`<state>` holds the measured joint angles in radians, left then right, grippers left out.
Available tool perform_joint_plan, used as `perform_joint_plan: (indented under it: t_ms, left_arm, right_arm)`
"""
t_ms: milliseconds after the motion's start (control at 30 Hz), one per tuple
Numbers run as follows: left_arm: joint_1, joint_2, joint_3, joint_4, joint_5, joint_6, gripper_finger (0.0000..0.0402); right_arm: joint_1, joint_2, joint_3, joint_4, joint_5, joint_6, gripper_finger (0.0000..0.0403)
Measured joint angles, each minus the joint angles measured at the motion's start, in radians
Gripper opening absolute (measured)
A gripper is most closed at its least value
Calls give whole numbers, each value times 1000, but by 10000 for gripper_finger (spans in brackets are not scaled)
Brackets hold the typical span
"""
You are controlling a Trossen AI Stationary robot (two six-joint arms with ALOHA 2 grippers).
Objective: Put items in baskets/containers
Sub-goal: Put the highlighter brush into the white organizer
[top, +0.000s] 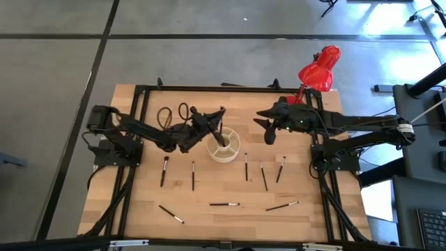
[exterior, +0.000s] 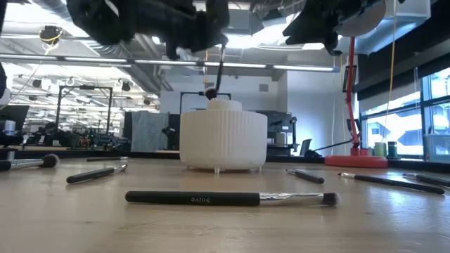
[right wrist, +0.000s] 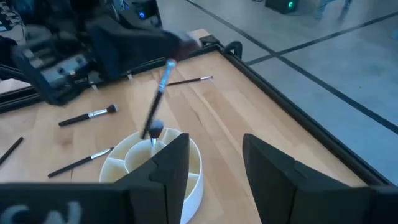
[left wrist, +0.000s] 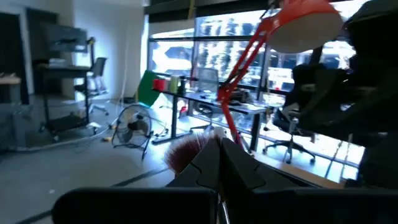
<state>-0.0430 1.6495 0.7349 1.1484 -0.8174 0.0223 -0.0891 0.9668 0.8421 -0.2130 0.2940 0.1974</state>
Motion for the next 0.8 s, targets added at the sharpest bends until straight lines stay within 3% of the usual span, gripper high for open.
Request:
perform_joint_plan:
  t_ms: [267, 567, 800]
  left_arm:
    - [-19, 146, 0, 131, -29, -20, 3]
    - [-63, 149, 0, 136, -24, 122, 21]
    - [-96, 126, 1, 132, -148, 182, 64]
  right_arm:
    - [0, 0, 0, -8, 1, -26, 149]
    - [0, 0, 0, -32, 1, -30, 149]
    - [0, 0, 0, -32, 1, -45, 149]
